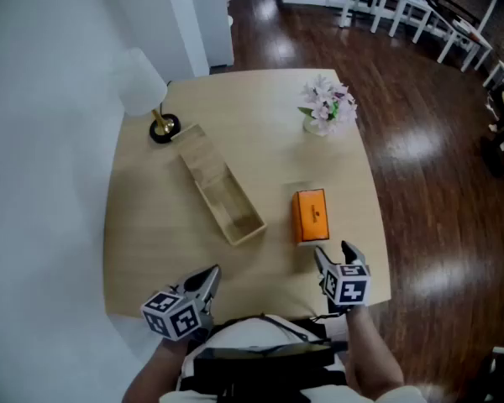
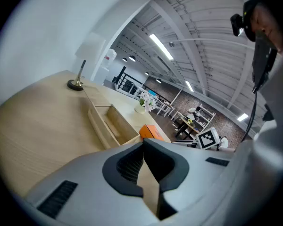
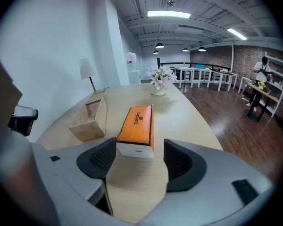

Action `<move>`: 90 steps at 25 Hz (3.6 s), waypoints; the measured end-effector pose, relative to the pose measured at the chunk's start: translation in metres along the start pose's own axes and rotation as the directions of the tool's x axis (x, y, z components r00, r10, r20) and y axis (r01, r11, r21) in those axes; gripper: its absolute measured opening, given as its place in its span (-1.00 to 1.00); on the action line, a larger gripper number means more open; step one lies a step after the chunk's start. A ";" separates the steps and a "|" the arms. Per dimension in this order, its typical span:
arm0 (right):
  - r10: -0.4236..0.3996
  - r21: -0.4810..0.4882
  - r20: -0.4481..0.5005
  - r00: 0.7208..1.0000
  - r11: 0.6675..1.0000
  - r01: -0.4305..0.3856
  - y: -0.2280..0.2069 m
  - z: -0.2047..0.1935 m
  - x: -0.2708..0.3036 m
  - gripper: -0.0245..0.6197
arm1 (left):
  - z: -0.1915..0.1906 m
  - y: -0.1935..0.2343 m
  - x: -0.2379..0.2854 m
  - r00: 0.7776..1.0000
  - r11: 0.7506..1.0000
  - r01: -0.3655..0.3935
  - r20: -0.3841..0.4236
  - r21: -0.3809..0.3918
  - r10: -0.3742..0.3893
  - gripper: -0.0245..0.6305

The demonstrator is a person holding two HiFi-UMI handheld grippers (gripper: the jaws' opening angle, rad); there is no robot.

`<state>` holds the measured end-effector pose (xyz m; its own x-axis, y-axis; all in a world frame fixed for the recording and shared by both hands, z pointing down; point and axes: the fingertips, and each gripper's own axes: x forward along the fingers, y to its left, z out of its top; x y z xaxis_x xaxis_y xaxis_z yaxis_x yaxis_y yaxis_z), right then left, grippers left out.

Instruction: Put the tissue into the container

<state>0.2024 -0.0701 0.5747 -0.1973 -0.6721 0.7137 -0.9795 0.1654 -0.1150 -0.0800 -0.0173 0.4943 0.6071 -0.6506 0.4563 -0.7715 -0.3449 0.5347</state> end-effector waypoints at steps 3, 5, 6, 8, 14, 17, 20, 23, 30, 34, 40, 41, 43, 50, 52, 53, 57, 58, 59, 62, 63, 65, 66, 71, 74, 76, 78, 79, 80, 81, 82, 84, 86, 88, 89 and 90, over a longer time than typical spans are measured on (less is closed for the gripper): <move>0.029 0.040 -0.016 0.999 0.999 -0.028 0.004 0.002 0.007 0.05 | 0.004 -0.002 -0.005 1.000 1.000 0.015 0.021 -0.008 -0.015 -0.92; 0.057 0.048 -0.032 0.998 0.997 -0.056 0.011 0.002 0.010 0.05 | 0.005 -0.003 -0.008 0.999 1.000 0.022 0.034 -0.010 -0.022 -0.92; 0.059 0.049 -0.032 0.998 0.997 -0.057 0.013 0.003 0.010 0.05 | 0.004 -0.004 -0.010 0.999 1.000 0.024 0.038 -0.013 -0.024 -0.92; 0.037 0.056 -0.016 0.999 0.998 -0.036 0.011 0.006 0.009 0.05 | 0.001 -0.005 -0.013 0.999 1.000 0.026 0.039 -0.018 -0.025 -0.92; -0.029 0.067 0.026 0.999 0.997 0.028 0.001 0.014 0.007 0.05 | 0.003 0.003 -0.016 0.999 1.000 0.006 0.040 0.010 -0.006 -0.92; -0.020 0.052 0.040 0.999 0.999 0.017 0.005 0.021 0.010 0.13 | 0.006 0.009 -0.018 0.999 1.000 -0.013 0.050 0.019 0.012 -0.92; -0.018 0.026 0.042 0.999 1.000 0.017 0.009 0.027 0.016 0.22 | 0.011 0.012 -0.020 0.997 0.999 -0.022 0.070 0.023 0.020 -0.90; -0.010 0.002 0.037 0.999 1.000 0.010 0.014 0.033 0.025 0.28 | 0.016 0.012 -0.019 0.996 1.000 -0.018 0.083 0.020 0.016 -0.87; -0.007 -0.044 -0.009 1.000 0.999 0.007 0.016 0.037 0.050 0.44 | 0.020 0.003 -0.012 0.996 1.000 0.007 0.084 0.015 -0.009 -0.70; -0.022 -0.067 -0.035 0.999 0.998 0.019 0.011 0.037 0.061 0.46 | 0.019 0.002 -0.008 0.997 1.000 -0.006 0.077 0.018 0.004 -0.70; 0.004 -0.066 -0.059 0.998 0.998 -0.008 0.015 0.035 0.072 0.49 | 0.017 -0.002 -0.002 0.998 1.000 -0.001 0.068 0.018 0.000 -0.69; 0.005 -0.068 -0.063 0.998 0.998 -0.009 0.016 0.034 0.073 0.49 | 0.016 -0.003 0.000 0.998 1.000 -0.001 0.064 0.019 -0.001 -0.69; 0.001 -0.066 -0.074 0.997 0.998 -0.006 0.015 0.033 0.078 0.49 | 0.016 -0.003 0.003 0.998 1.000 0.002 0.057 0.024 -0.003 -0.69; -0.015 -0.098 -0.120 0.993 0.995 0.003 0.013 0.022 0.091 0.49 | 0.017 -0.004 0.012 0.999 0.999 0.004 0.038 0.033 -0.005 -0.69; -0.021 -0.100 -0.130 0.991 0.995 0.008 0.011 0.017 0.094 0.48 | 0.018 -0.003 0.014 0.999 0.999 0.005 0.036 0.035 -0.006 -0.69; -0.023 -0.097 -0.131 0.991 0.995 0.010 0.011 0.015 0.095 0.49 | 0.018 -0.003 0.014 0.999 0.999 0.005 0.035 0.036 -0.007 -0.69; -0.025 -0.094 -0.138 0.990 0.996 0.012 0.011 0.014 0.099 0.48 | 0.019 -0.002 0.017 1.000 0.999 0.010 0.026 0.032 -0.011 -0.69; -0.026 -0.095 -0.141 0.990 0.995 0.012 0.011 0.013 0.099 0.48 | 0.018 -0.002 0.018 1.000 0.999 0.011 0.023 0.030 -0.012 -0.69; -0.025 -0.096 -0.143 0.989 0.995 0.011 0.011 0.013 0.100 0.48 | 0.018 -0.001 0.018 1.000 1.000 0.011 0.020 0.029 -0.012 -0.69; -0.013 -0.099 -0.138 0.990 0.995 -0.001 0.012 0.013 0.101 0.48 | 0.018 0.000 0.019 1.000 1.000 0.011 0.014 0.028 -0.012 -0.69; -0.008 -0.096 -0.135 0.991 0.995 -0.006 0.012 0.013 0.101 0.48 | 0.019 0.000 0.019 1.000 1.000 0.012 0.013 0.028 -0.013 -0.69; -0.002 -0.088 -0.128 0.992 0.996 -0.010 0.012 0.013 0.100 0.47 | 0.019 -0.001 0.020 1.000 0.999 0.016 0.010 0.029 -0.016 -0.69; -0.001 -0.085 -0.123 0.992 0.996 -0.009 0.011 0.014 0.100 0.45 | 0.019 -0.001 0.020 1.000 0.999 0.018 0.007 0.029 -0.018 -0.69; -0.005 -0.069 -0.097 0.995 0.998 -0.002 0.011 0.017 0.097 0.32 | 0.022 0.002 0.019 1.000 0.999 0.023 0.002 0.034 -0.023 -0.69; -0.005 -0.069 -0.097 0.995 0.998 -0.001 0.011 0.017 0.097 0.28 | 0.025 0.005 0.019 1.000 0.999 0.023 0.005 0.029 -0.024 -0.69; -0.008 -0.064 -0.094 0.996 0.998 0.002 0.010 0.018 0.095 0.25 | 0.027 0.005 0.019 1.000 0.999 0.029 0.009 0.023 -0.029 -0.69; -0.018 -0.059 -0.090 0.996 0.998 0.013 0.008 0.020 0.094 0.23 | 0.029 0.005 0.018 0.999 0.999 0.036 0.013 0.021 -0.036 -0.69; -0.023 -0.059 -0.089 0.996 0.998 0.018 0.008 0.020 0.093 0.22 | 0.030 0.004 0.017 0.999 0.999 0.039 0.013 0.020 -0.039 -0.69; -0.027 -0.058 -0.089 0.996 0.998 0.021 0.007 0.021 0.093 0.22 | 0.030 0.004 0.017 0.999 0.999 0.042 0.013 0.020 -0.042 -0.69; -0.028 -0.058 -0.090 0.996 0.998 0.023 0.007 0.020 0.093 0.22 | 0.030 0.004 0.017 0.999 0.999 0.044 0.011 0.019 -0.044 -0.69; -0.028 -0.057 -0.092 0.995 0.998 0.023 0.007 0.020 0.093 0.22 | 0.029 0.004 0.016 0.999 0.999 0.046 0.009 0.018 -0.046 -0.69; -0.030 -0.057 -0.093 0.995 0.998 0.024 0.007 0.021 0.094 0.21 | 0.029 0.003 0.017 0.999 0.999 0.050 0.008 0.018 -0.050 -0.69; -0.035 -0.057 -0.091 0.995 0.998 0.030 0.007 0.021 0.094 0.21 | 0.029 0.003 0.017 0.998 0.998 0.055 0.010 0.019 -0.055 -0.69; -0.041 -0.059 -0.090 0.995 0.998 0.036 0.007 0.021 0.093 0.20 | 0.029 0.002 0.017 0.998 0.998 0.059 0.009 0.019 -0.059 -0.69; -0.043 -0.061 -0.089 0.995 0.997 0.038 0.007 0.021 0.093 0.20 | 0.028 0.002 0.016 0.998 0.998 0.060 0.008 0.019 -0.061 -0.69; -0.045 -0.064 -0.088 0.995 0.997 0.040 0.007 0.022 0.093 0.20 | 0.028 0.001 0.016 0.998 0.998 0.061 0.008 0.019 -0.062 -0.69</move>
<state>0.1765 -0.1471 0.6254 -0.1482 -0.6128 0.7762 -0.9820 0.1842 -0.0421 -0.0768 -0.0473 0.4822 0.6518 -0.6337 0.4166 -0.7362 -0.3970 0.5481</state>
